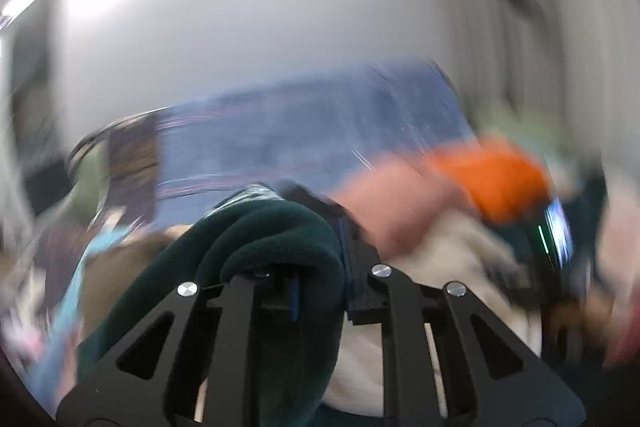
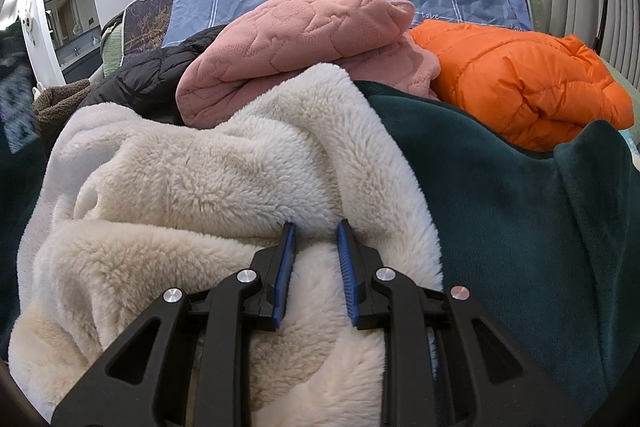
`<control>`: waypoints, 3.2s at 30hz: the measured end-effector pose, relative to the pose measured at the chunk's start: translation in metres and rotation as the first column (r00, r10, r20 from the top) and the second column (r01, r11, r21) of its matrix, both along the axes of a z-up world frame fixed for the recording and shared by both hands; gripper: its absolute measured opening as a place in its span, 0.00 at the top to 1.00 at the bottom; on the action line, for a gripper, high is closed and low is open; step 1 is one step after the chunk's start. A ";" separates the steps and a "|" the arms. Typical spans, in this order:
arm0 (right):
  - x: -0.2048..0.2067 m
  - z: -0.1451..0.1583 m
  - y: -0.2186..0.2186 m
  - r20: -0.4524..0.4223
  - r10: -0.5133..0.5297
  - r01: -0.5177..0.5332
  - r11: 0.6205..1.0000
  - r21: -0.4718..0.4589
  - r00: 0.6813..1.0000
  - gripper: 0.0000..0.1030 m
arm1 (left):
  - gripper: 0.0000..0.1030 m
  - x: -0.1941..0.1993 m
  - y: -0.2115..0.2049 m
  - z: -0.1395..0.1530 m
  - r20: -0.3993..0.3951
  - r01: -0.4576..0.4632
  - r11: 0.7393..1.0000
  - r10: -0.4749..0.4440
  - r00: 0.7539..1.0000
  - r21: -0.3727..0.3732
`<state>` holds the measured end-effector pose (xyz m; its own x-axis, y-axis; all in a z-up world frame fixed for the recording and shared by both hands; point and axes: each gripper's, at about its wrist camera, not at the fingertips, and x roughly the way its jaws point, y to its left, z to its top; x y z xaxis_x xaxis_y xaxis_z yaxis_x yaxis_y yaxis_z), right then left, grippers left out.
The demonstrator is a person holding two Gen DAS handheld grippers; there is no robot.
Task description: Fold large clothes
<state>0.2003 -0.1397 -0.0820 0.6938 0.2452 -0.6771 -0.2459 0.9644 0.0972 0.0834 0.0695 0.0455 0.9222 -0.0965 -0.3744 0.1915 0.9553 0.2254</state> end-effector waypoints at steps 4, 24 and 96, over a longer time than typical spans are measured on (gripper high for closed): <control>0.000 0.000 -0.003 -0.004 0.007 -0.007 1.000 0.027 1.000 0.75 | 0.82 0.011 -0.094 -0.097 -0.232 0.168 0.932 -0.095 0.968 0.321; 0.003 0.107 0.009 -0.053 0.173 -0.169 0.983 0.066 0.984 0.58 | 0.45 0.003 -0.072 -0.148 -0.216 0.085 0.962 -0.028 0.976 0.259; -0.065 0.055 -0.092 -0.176 0.058 -0.024 0.982 0.189 0.983 0.49 | 0.59 -0.052 0.028 -0.103 -0.311 -0.080 0.992 0.106 0.945 0.095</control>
